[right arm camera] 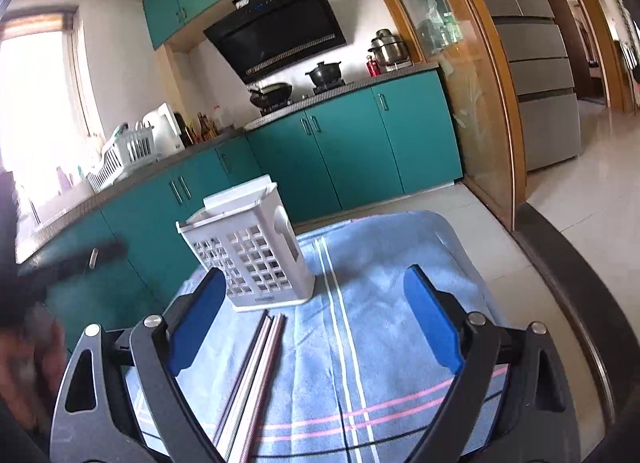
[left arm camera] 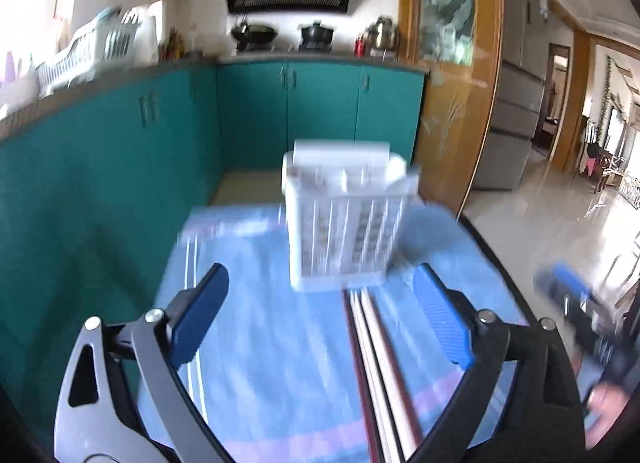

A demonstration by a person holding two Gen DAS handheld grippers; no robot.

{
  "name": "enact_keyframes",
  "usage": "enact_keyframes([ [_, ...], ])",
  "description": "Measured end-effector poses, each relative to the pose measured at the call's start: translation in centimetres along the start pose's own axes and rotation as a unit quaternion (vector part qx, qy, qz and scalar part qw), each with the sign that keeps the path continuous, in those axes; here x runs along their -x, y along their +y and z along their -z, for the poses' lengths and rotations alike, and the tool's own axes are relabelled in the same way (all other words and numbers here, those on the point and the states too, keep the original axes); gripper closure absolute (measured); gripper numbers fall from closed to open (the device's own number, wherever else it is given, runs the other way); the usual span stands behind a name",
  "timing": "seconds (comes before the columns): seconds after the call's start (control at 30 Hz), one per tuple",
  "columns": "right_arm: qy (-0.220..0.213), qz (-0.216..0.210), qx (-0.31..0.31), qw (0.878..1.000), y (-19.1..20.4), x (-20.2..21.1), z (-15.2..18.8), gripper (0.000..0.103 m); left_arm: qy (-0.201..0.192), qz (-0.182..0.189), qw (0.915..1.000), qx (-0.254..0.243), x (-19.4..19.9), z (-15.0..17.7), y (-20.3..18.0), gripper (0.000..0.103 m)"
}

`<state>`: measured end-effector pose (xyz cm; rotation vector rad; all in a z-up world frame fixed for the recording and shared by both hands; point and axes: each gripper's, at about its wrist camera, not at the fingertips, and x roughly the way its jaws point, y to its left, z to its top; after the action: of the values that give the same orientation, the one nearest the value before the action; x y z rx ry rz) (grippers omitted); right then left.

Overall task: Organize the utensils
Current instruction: 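Open both tools and pull back from the caddy, then lower the left tool onto a dark red chopstick and close it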

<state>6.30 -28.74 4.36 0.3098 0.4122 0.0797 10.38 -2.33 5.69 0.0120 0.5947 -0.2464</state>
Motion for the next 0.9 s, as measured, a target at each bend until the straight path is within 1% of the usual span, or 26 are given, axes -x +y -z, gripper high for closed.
enact_keyframes([
  [0.07, 0.005, 0.011, 0.017, 1.000, 0.6, 0.0, 0.5, 0.014, 0.024, 0.001, 0.9995, 0.022, -0.7, 2.8, 0.4, 0.011],
  [0.13, 0.017, 0.020, 0.028, 0.999, 1.2, 0.0, 1.1, 0.014, 0.039, -0.022, 0.9984, 0.033, -1.8, 5.0, 0.7, 0.011],
  [0.2, 0.027, 0.031, 0.033, 0.999, 1.7, 0.2, 1.7, 0.014, 0.048, -0.039, 0.9979, 0.018, -2.4, 5.7, 0.4, 0.011],
  [0.23, 0.030, 0.037, 0.039, 0.998, 2.0, 0.3, 2.1, 0.014, 0.049, -0.039, 0.9980, 0.013, -2.3, 5.9, 0.2, 0.011],
  [0.33, 0.041, 0.056, 0.061, 0.996, 2.9, 0.3, 3.1, 0.015, 0.040, -0.031, 0.9987, 0.007, -1.6, 5.7, 0.1, 0.011],
  [0.4, 0.052, 0.053, 0.060, 0.995, 3.1, 0.2, 3.6, 0.014, 0.039, -0.024, 0.9990, 0.000, -1.2, 5.7, -0.2, 0.011],
  [0.5, 0.050, 0.053, 0.063, 0.995, 3.5, 0.1, 3.8, 0.014, 0.040, -0.018, 0.9990, -0.006, -1.3, 5.6, -0.7, 0.011],
  [0.67, 0.051, 0.047, 0.062, 0.996, 3.7, 0.0, 3.7, 0.014, 0.041, -0.024, 0.9988, -0.010, -1.7, 5.8, -1.0, 0.011],
  [0.9, 0.053, 0.046, 0.064, 0.995, 3.7, 0.1, 3.7, 0.014, 0.039, -0.022, 0.9990, -0.003, -1.4, 5.8, -0.8, 0.011],
])
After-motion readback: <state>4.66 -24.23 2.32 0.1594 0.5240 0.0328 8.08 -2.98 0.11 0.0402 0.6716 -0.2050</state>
